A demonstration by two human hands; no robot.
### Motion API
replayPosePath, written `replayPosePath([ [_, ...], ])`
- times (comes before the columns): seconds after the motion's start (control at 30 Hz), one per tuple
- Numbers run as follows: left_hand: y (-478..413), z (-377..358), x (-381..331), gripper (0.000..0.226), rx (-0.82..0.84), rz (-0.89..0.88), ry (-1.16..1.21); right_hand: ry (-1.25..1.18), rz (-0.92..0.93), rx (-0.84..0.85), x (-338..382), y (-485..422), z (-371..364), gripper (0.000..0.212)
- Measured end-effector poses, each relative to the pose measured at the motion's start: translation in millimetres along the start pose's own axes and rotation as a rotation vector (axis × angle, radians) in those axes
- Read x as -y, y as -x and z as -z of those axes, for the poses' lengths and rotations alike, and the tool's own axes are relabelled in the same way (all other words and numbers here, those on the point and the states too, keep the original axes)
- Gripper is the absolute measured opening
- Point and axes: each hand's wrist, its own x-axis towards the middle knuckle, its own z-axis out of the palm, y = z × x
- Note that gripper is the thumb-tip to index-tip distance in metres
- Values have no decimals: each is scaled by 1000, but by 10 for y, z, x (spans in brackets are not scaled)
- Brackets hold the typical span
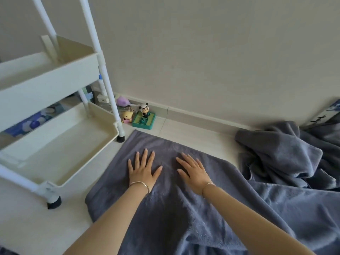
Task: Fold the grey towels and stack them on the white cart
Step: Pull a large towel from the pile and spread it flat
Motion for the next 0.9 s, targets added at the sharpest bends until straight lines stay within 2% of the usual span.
replayPosePath([
  [0.1, -2, 63, -43, 77, -9, 56, -59, -115, -33, -169, -244, 152, 240, 67],
  [0.17, 38, 153, -234, 109, -35, 55, -31, -199, -124, -290, -517, 314, 402, 50],
  [0.2, 63, 186, -381, 116, -66, 10, 13, -229, -178, -346, -667, 406, 475, 40],
  [0.3, 111, 201, -932, 85, -84, -241, 92, -312, -342, -427, -1056, 705, 656, 18],
  [0.37, 121, 212, -1335, 87, -55, -417, 122, -313, -393, -429, -1257, 917, 764, 11],
  [0.43, 115, 183, -1670, 86, -49, -533, 179, -247, -412, -395, -1406, 1101, 850, 11],
  [0.53, 12, 87, -1961, 49, -62, -610, 83, -179, -487, -276, -1553, 1292, 925, 16],
  [0.63, -99, 57, -2073, 46, -54, -590, 26, -97, -511, -162, -1664, 1421, 932, 18],
  [0.7, -158, 94, -2085, 41, -42, -592, 58, -62, -463, -230, -1678, 1470, 999, 14],
  [0.8, -242, 205, -2064, 31, -103, -527, 245, -114, -399, -529, -1704, 1445, 1170, 11],
  [0.9, -182, 292, -2089, 47, -140, -439, 341, -218, -419, -581, -1728, 1381, 1260, 16],
])
